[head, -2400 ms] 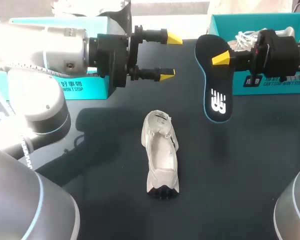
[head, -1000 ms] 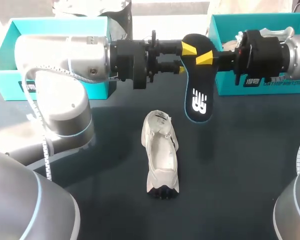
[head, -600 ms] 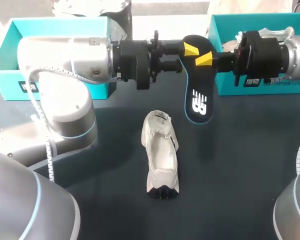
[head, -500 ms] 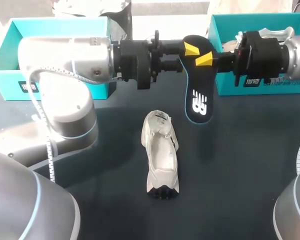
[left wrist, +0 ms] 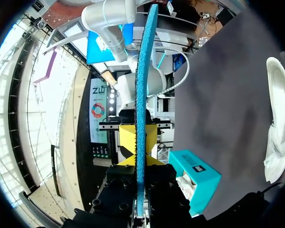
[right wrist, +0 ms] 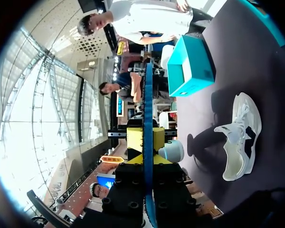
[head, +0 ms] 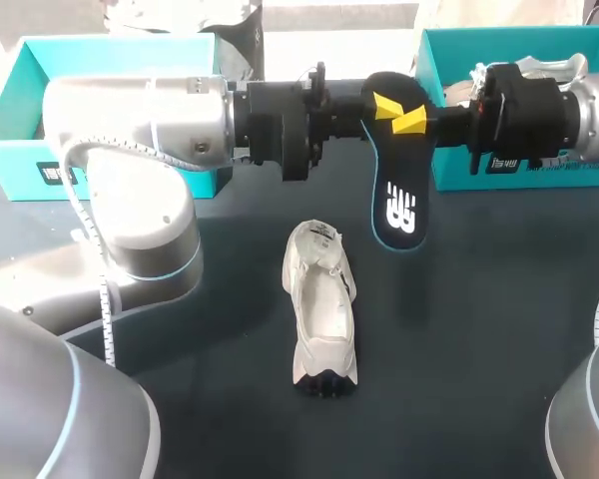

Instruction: Take the shoe out of the shoebox, open the shoe tongue, remove and reinsert the insole, then place the shoe into the shoebox

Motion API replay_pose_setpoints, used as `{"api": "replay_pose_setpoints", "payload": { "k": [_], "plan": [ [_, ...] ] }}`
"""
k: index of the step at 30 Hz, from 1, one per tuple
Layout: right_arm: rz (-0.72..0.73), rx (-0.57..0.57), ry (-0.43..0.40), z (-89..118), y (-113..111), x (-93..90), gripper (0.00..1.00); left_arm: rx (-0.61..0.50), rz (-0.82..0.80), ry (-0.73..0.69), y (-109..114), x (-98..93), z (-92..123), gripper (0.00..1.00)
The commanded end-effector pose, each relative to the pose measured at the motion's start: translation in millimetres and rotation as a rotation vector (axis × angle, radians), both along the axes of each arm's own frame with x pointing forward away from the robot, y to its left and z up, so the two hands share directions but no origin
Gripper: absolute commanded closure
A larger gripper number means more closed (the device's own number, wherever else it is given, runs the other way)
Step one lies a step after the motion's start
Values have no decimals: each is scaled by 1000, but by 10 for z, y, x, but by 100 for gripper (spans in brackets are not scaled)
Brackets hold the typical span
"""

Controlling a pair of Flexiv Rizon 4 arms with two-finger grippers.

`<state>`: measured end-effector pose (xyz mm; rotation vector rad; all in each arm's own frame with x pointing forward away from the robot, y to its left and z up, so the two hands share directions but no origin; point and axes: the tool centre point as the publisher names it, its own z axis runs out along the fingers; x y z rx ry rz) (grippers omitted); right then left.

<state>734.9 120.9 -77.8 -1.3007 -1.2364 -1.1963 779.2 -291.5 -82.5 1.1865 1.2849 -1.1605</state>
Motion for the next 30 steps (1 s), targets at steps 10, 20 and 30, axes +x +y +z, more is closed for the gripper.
{"api": "replay_pose_setpoints", "payload": {
  "k": [10,20,30],
  "plan": [
    [-1,-3,0,-6,-22,-50,0,-4,20,5,-23,7,-27,100],
    [-37,-82,-75,-2,-327,-127,0,-2,-3,124,141,-113,-27,100],
    [-62,-184,-602,38,-539,-82,0,-3,-113,372,238,-537,-109,100]
  ]
}}
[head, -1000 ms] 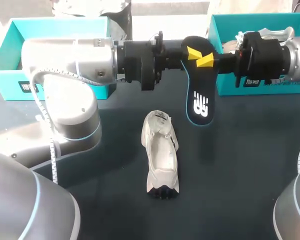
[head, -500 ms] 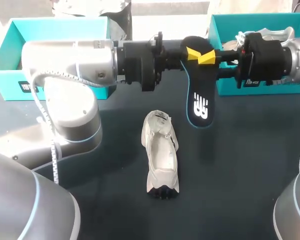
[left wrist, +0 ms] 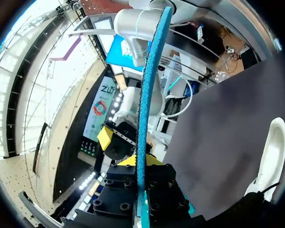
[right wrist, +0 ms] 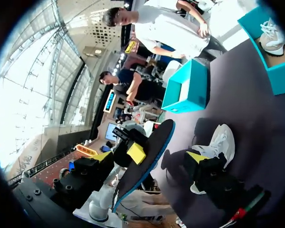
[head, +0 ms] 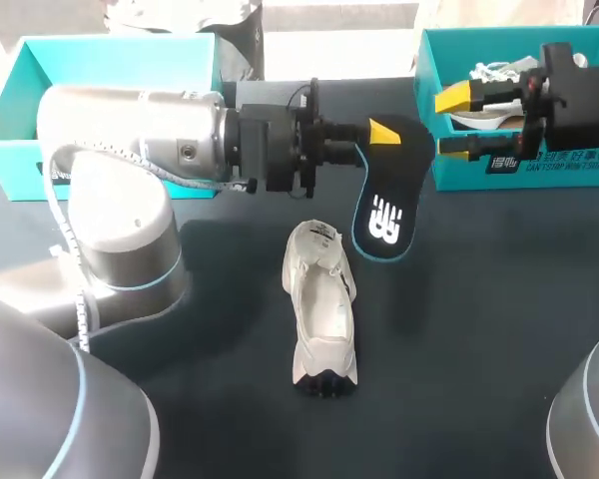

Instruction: Take the shoe out of the shoebox, open the shoe tongue, remove and reinsert the insole, then place the shoe into the shoebox

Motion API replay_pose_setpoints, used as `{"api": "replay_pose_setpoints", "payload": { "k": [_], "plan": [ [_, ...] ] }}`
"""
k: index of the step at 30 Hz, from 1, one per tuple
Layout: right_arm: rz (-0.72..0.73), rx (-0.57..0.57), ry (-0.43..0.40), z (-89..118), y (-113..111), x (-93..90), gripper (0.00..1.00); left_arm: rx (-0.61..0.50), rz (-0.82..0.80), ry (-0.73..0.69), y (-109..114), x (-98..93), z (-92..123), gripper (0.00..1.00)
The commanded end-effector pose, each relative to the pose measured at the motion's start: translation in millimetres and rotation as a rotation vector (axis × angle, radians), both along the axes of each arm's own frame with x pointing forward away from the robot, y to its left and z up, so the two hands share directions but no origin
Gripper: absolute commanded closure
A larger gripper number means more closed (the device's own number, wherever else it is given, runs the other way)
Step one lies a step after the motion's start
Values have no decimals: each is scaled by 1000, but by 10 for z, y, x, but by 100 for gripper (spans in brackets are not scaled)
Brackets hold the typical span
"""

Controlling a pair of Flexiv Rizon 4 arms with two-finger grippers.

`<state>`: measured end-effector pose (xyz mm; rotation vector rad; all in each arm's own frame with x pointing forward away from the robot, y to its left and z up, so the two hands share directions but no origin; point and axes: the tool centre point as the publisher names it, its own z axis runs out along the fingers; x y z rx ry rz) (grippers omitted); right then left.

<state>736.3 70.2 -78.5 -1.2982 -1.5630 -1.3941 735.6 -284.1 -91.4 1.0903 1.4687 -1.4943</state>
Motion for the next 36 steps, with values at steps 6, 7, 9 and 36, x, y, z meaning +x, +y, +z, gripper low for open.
{"api": "replay_pose_setpoints", "payload": {
  "k": [6,7,9,36],
  "plan": [
    [41,-24,-367,28,-53,-133,0,-1,-3,102,184,-168,-72,100],
    [41,-24,-367,28,-53,-133,0,-1,-3,102,184,-168,-72,100],
    [41,-24,-367,28,-53,-133,0,-1,-3,102,184,-168,-72,100],
    [466,-536,-1019,173,-126,-111,0,-1,-3,102,184,-168,-72,100]
  ]
}}
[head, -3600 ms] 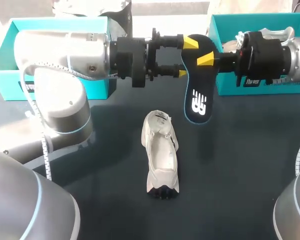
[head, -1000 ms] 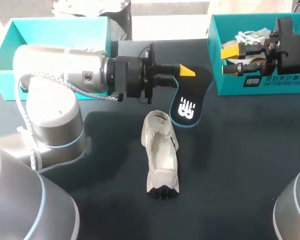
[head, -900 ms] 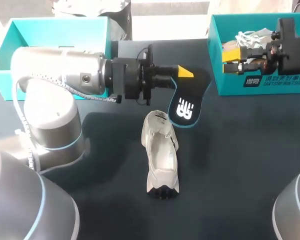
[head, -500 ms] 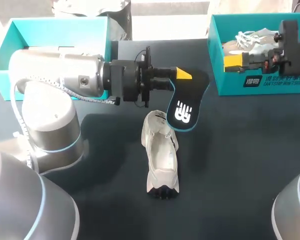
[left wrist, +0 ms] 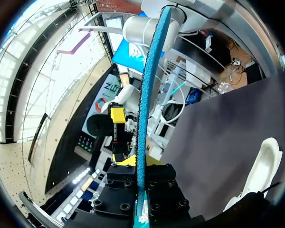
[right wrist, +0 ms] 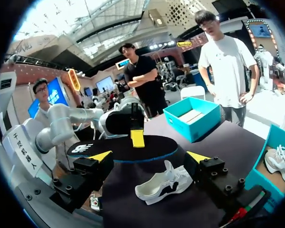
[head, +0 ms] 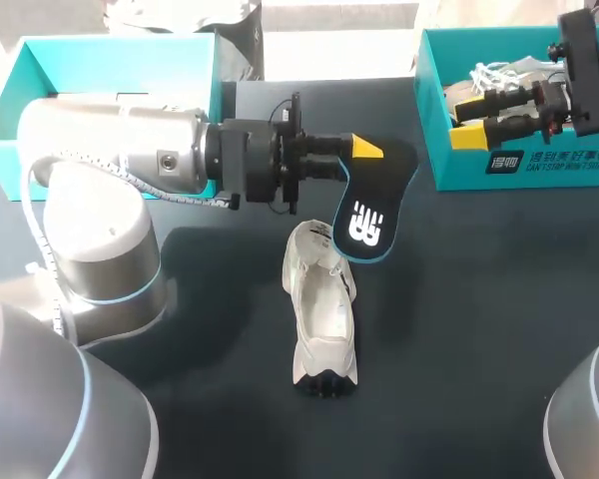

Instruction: Take the shoe out of the shoebox, open the shoe tongue, remove and reinsert the insole, then place the shoe into the shoebox

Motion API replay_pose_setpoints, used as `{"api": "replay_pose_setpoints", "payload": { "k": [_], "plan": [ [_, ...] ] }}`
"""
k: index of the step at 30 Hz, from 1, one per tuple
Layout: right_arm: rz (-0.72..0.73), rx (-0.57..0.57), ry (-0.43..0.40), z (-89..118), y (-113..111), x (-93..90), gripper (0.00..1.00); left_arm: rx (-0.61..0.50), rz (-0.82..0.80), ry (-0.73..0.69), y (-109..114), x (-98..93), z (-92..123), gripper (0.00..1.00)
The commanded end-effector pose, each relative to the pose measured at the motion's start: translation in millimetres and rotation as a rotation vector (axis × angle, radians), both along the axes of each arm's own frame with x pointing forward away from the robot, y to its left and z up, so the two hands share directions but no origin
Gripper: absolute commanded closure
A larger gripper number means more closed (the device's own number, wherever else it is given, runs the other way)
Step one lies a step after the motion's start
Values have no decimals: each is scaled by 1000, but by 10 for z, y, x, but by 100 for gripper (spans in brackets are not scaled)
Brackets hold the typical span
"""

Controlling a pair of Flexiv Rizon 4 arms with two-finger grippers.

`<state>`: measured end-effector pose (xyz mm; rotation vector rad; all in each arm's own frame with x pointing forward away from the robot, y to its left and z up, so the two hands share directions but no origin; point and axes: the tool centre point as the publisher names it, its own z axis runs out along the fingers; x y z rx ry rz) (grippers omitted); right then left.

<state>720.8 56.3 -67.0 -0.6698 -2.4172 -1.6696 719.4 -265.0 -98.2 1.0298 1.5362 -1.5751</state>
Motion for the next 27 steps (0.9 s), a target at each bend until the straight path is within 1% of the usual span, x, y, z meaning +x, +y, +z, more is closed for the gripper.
{"api": "replay_pose_setpoints", "payload": {
  "k": [1,16,18,19,20,21,23,24,25,27],
  "plan": [
    [148,-289,-240,58,13,44,0,0,2,-1,-8,-7,-4,100],
    [148,-289,-240,58,13,44,0,0,2,-1,-8,-7,-4,100],
    [139,-339,-384,6,3,80,0,0,2,-1,-8,-7,-4,100],
    [101,-376,-406,-41,-26,99,0,0,2,-1,-8,-7,-4,100],
    [95,-366,-462,-74,-47,115,0,0,2,-1,-8,-7,-4,100],
    [76,-381,-494,-117,-73,132,0,0,2,-1,-8,-7,-4,100],
    [80,-426,-540,-195,-133,153,0,0,2,-1,-8,-7,-4,100],
    [79,-444,-546,-242,-155,165,0,0,2,-1,-8,-7,-4,100],
    [79,-446,-567,-269,-159,168,0,0,2,-1,-8,-7,-4,100],
    [104,-455,-575,-352,-170,167,0,0,2,-1,-8,-7,-4,100]
  ]
}}
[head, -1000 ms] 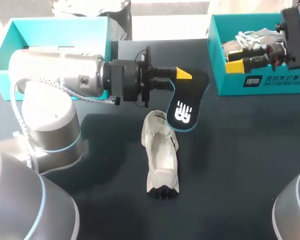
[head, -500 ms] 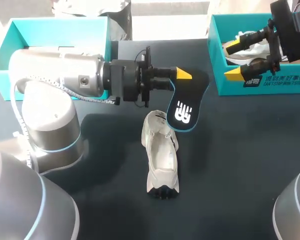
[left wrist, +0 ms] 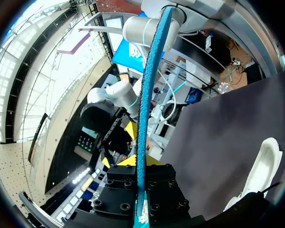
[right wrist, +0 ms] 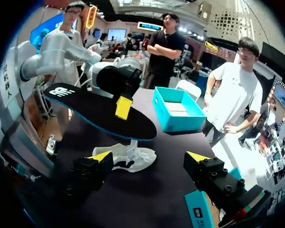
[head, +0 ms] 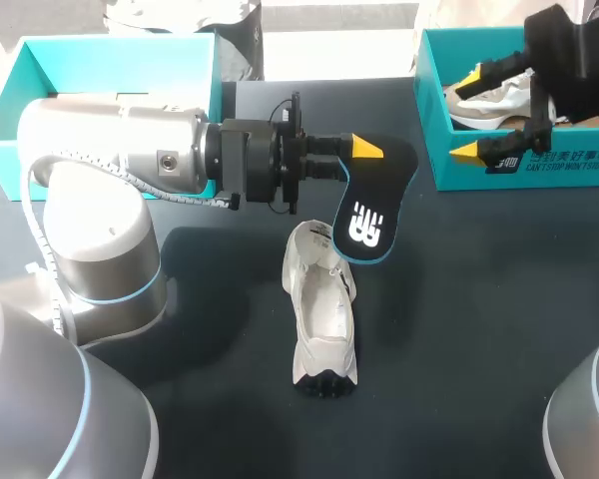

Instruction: Take the shoe out of the shoebox, open the shoe tongue, remove and reinsert the insole, then place the shoe into the shoebox

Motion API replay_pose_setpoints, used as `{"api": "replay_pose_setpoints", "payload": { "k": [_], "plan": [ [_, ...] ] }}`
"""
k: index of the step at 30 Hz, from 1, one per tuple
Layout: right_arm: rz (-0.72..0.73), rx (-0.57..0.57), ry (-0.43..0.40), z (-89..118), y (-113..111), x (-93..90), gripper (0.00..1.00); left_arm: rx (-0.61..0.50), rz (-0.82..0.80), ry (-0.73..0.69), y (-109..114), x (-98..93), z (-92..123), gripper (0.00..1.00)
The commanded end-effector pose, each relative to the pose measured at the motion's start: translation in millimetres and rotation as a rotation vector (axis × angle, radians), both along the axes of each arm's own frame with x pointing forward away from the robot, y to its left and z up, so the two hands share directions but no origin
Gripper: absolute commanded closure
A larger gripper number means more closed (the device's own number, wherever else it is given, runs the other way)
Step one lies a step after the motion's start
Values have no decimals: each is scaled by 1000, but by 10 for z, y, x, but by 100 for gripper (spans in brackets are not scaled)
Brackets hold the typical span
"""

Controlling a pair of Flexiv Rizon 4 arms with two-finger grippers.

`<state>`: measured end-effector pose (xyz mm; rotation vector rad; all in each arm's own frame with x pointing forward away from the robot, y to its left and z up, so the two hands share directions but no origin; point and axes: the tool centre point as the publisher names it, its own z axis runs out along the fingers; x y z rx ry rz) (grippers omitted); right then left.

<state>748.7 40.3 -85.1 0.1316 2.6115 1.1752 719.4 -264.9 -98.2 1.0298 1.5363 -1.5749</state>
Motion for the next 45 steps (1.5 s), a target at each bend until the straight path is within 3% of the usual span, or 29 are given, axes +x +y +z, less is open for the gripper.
{"api": "replay_pose_setpoints", "payload": {
  "k": [1,5,8,14,20,27,36,45],
  "plan": [
    [7,-50,-130,-200,-9,-129,0,0,2,-1,-8,-7,-5,100],
    [29,-73,-111,-329,28,-238,0,0,2,-1,-8,-7,-5,100],
    [76,-206,-66,-425,111,-375,0,0,2,-1,-8,-7,-5,100],
    [76,-206,-66,-425,111,-375,0,0,2,-1,-8,-7,-5,100],
    [76,-206,-66,-425,111,-375,0,-10,-88,175,200,-308,-116,100],
    [76,-206,-66,-425,111,-375,0,-42,-71,206,588,-601,-207,100],
    [149,-234,-27,-1174,264,-616,0,-113,3,270,881,-1027,-592,100],
    [233,-185,6,-1683,518,-884,0,-106,6,315,912,-1215,-887,100]
  ]
}}
